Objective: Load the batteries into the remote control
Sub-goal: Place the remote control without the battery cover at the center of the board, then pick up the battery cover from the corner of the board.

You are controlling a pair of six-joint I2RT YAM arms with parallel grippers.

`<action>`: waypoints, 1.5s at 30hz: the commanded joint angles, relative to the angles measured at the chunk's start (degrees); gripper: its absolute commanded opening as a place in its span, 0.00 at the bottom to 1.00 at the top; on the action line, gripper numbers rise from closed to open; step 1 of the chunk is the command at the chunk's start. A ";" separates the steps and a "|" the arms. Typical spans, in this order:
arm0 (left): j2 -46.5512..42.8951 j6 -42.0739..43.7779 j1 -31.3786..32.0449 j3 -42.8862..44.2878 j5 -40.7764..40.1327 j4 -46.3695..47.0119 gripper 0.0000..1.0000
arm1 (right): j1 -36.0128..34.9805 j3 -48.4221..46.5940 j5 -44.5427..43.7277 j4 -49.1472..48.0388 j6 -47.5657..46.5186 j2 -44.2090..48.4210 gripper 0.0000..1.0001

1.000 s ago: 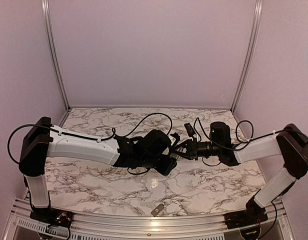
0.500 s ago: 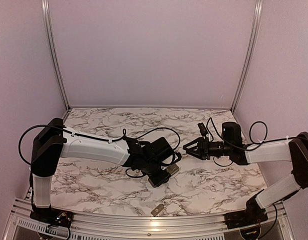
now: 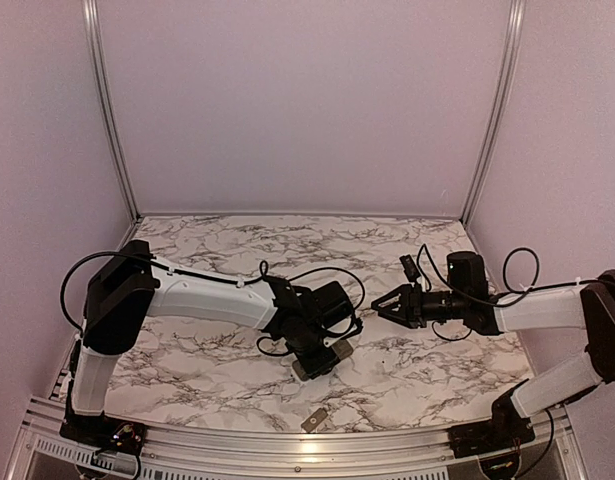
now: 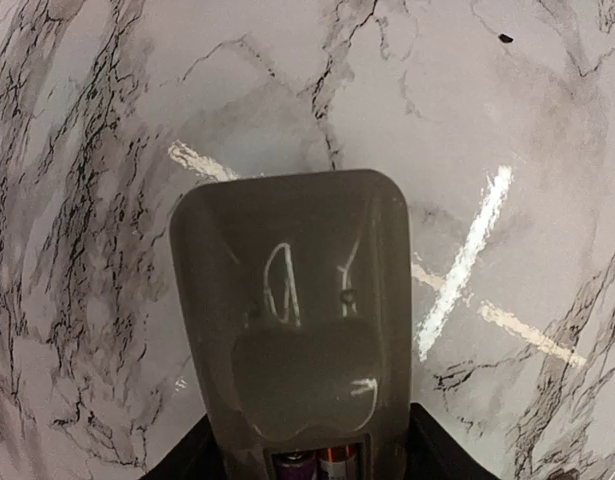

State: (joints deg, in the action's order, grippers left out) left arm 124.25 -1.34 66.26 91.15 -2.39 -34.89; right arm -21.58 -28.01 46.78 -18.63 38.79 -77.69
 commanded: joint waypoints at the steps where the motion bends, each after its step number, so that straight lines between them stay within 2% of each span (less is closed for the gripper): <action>1: 0.97 1.08 -0.30 2.35 0.45 -3.39 0.63 | 0.55 -1.32 0.21 1.61 -1.76 0.62 0.58; 4: 0.12 2.66 -0.36 2.45 0.02 -3.44 0.72 | 0.58 -1.47 0.47 1.96 -2.11 0.84 0.57; 10: -5.58 4.24 -0.39 -0.17 0.50 -0.95 0.75 | 0.58 -1.44 1.06 2.43 -3.17 1.76 0.56; 17: -16.37 4.37 0.35 -11.10 8.91 5.47 0.60 | 0.62 -0.50 2.41 3.35 -5.90 4.69 0.48; 20: -20.88 1.92 0.30 -17.79 9.77 10.55 0.57 | 0.30 0.01 3.69 4.53 -8.53 6.48 0.39; 26: -24.74 -8.38 2.49 -27.21 8.06 18.13 0.52 | -2.77 -0.93 1.10 12.68 -13.43 8.68 0.34; 32: -34.18 -17.58 1.79 -38.06 0.58 27.25 0.51 | -14.08 -3.77 -8.47 21.52 -18.27 7.30 0.24; 38: -42.63 -24.07 -2.31 -44.33 -7.31 29.43 0.54 | -24.19 -6.90 -16.02 26.60 -19.96 2.76 0.19; 45: -46.91 -25.55 -5.09 -47.62 -8.66 29.95 0.57 | -35.74 -14.19 -23.62 31.22 -20.57 -7.01 0.17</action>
State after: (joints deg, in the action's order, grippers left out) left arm 78.67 -24.88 61.47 45.10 -8.80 -6.42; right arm -52.36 -37.67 29.82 8.12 19.33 -80.60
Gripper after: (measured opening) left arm 0.566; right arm 0.170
